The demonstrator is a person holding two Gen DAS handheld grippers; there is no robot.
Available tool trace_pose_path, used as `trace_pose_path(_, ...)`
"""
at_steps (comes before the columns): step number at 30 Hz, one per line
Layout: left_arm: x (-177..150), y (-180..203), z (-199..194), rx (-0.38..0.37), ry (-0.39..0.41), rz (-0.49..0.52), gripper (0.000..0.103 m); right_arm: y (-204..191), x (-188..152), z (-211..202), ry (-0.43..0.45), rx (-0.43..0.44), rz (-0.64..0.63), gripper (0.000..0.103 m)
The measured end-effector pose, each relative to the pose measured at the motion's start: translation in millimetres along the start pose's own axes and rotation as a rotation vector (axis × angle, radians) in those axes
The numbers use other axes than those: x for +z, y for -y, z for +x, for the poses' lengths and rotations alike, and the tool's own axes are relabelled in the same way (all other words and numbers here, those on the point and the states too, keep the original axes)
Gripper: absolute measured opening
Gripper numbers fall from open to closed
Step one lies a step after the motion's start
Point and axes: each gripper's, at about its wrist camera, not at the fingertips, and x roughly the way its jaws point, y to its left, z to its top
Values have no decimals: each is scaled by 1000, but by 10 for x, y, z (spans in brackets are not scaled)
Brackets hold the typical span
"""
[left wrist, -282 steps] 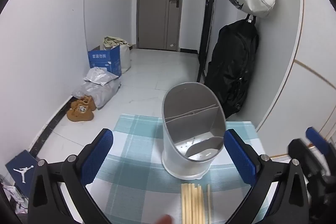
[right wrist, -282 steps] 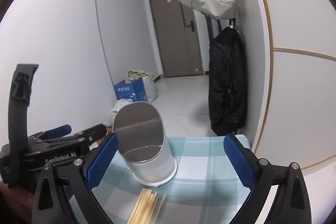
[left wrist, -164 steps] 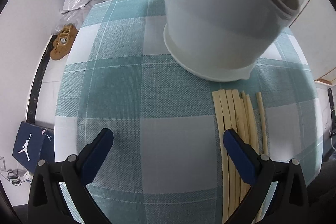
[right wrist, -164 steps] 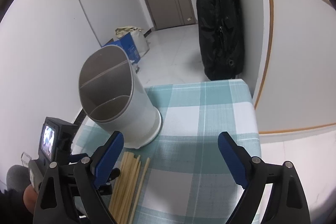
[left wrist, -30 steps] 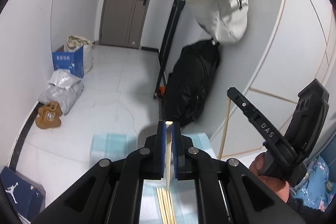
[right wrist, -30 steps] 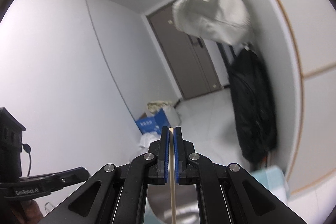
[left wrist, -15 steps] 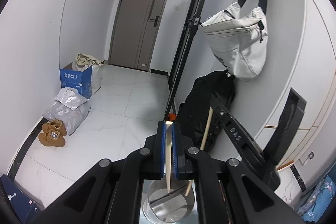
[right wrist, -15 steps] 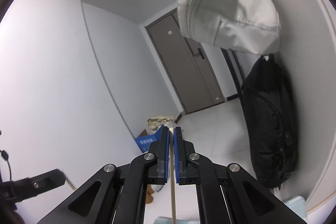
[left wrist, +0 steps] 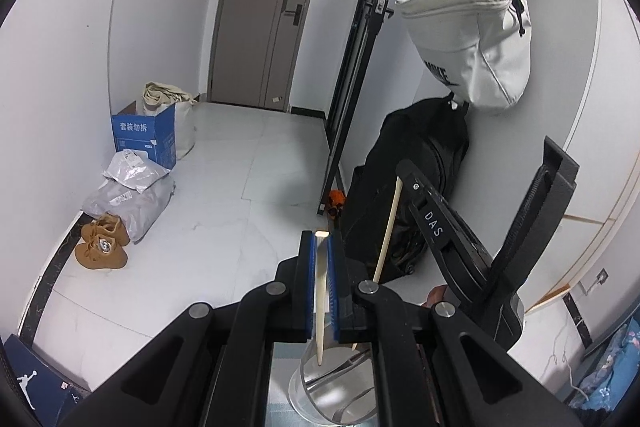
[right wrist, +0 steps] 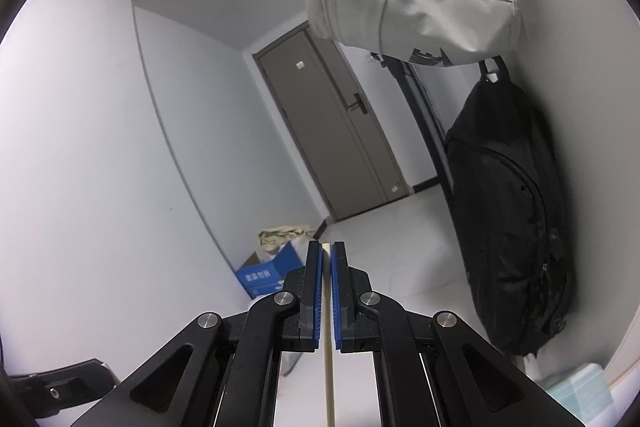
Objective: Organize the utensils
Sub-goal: 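Carry chopsticks over the white holder and release them inside with both tools, then withdraw both open tools from the holder back toward the chopstick bundle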
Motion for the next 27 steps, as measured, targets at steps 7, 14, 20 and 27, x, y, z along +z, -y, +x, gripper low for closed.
trace_pose_path(7, -42, -18, 43, -13, -41, -8, 2, -96, -110, -133, -11, 27, -71, 4)
trace_pose_path(14, -99, -32, 100, -37, -93, -11, 2, -96, -153, -206, -56, 60, -99, 4)
trace_pose_path(20, -113, -43, 129, -75, -135, -35, 2, -88, -196, -372, -142, 133, -150, 4)
trace_pose_path(27, -106, 17, 110, -117, -158, -33, 46, -54, -253, -499, -267, 209, -149, 7)
